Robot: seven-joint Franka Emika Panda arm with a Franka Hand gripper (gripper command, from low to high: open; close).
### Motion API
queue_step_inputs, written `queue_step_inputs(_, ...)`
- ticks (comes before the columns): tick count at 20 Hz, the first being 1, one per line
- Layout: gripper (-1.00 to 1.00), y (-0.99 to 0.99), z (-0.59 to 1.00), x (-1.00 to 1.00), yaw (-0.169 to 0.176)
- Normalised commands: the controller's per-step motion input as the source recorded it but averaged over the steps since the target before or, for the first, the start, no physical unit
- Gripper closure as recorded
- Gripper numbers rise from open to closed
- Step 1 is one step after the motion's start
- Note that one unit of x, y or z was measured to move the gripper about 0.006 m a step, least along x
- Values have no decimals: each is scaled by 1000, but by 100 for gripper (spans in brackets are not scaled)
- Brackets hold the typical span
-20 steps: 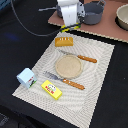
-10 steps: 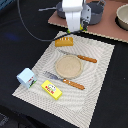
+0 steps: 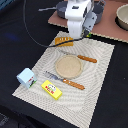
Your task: Interact with the objects in diverse but meaningful ways.
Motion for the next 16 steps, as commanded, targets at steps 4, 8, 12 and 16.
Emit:
queue_step_inputs(4,100,104,-136,319,-15)
queue_step_inputs(8,100,46,-210,167,0)
queue_step_inputs(12,100,178,-119,396,-3)
queue_step_inputs(16,100,364,5,701,-56)
